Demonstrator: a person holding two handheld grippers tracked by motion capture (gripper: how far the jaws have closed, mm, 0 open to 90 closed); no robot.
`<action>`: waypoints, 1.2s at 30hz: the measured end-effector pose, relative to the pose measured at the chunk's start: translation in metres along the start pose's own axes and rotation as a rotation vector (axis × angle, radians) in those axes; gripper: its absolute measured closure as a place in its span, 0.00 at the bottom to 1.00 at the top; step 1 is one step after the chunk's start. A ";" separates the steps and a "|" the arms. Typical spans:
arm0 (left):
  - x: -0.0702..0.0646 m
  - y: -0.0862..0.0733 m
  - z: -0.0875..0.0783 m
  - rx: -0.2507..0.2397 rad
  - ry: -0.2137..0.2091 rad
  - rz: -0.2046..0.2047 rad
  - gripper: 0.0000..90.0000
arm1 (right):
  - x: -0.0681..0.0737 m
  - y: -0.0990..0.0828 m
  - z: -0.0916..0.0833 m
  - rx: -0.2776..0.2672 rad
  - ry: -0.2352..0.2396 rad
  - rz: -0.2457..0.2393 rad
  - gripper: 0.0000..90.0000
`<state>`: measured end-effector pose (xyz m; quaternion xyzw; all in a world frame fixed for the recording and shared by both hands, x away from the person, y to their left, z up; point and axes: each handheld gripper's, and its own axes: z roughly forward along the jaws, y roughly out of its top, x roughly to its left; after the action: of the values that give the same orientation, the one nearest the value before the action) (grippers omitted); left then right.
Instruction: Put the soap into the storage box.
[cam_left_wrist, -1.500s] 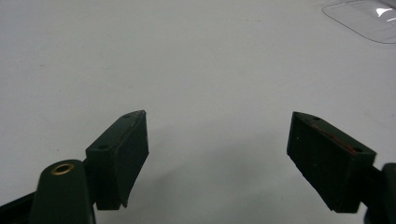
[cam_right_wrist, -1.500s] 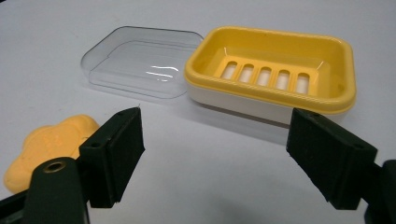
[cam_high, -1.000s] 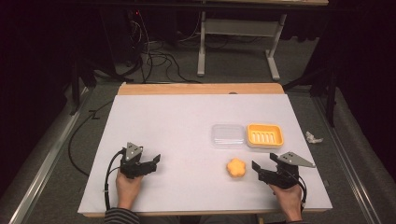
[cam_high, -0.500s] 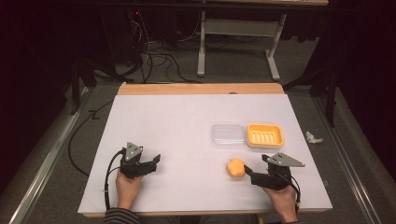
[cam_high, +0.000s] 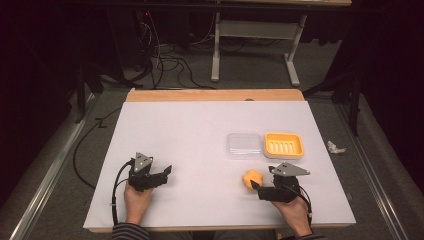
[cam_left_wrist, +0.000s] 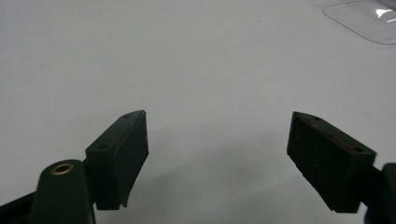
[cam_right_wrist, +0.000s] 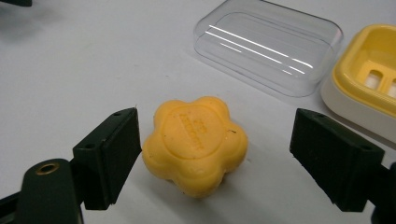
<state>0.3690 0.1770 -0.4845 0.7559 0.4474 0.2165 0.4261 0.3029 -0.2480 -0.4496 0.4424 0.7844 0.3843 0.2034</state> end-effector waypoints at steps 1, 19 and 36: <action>0.000 0.000 0.000 0.000 0.000 0.000 0.24 | 0.001 0.001 0.002 0.008 0.003 -0.007 0.18; 0.000 0.000 0.000 -0.002 -0.001 0.000 0.23 | 0.010 0.005 0.024 0.104 -0.028 -0.077 0.17; 0.000 0.000 0.000 -0.003 -0.001 0.000 0.23 | 0.014 0.003 0.034 0.161 -0.003 -0.109 0.22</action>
<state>0.3688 0.1769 -0.4845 0.7555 0.4469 0.2166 0.4274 0.3198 -0.2204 -0.4679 0.4146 0.8353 0.3075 0.1891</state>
